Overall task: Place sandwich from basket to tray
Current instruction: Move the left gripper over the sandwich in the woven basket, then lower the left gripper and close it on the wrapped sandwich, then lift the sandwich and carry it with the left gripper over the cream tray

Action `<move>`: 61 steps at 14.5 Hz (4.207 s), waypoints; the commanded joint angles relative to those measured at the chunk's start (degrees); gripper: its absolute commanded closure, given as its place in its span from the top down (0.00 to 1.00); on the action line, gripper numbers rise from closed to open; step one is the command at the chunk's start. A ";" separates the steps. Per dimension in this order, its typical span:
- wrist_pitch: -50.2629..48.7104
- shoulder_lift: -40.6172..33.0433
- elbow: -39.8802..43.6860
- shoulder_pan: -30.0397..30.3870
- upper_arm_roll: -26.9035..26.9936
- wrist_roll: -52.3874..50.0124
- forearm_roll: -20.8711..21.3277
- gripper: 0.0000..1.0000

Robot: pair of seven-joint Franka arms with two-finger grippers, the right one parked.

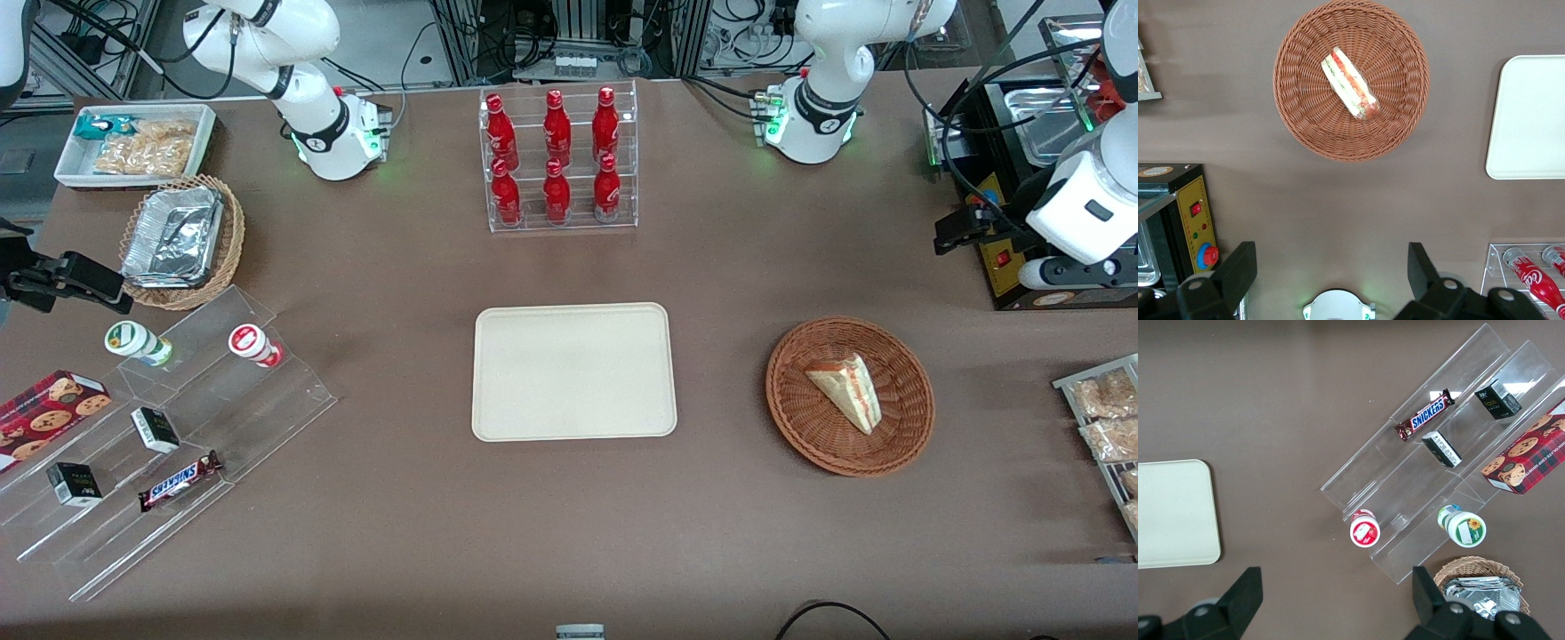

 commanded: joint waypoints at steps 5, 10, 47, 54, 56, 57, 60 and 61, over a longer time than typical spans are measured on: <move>7.41 1.34 -7.87 0.23 -0.44 0.66 2.56 1.00; 27.71 4.05 -22.30 0.14 -0.53 0.40 2.65 1.00; 37.06 19.79 -15.03 -12.85 -0.53 -34.67 2.56 0.12; 37.24 26.80 -5.73 -28.75 -0.53 -46.35 1.86 0.10; 36.80 31.11 -1.33 -33.85 -0.44 -50.57 2.47 0.10; 36.97 32.87 -0.01 -35.87 -0.44 -51.37 2.56 0.10; 37.33 37.71 5.70 -39.32 -0.53 -52.68 2.04 0.10; 37.33 38.59 6.85 -40.19 -0.53 -53.21 2.03 0.10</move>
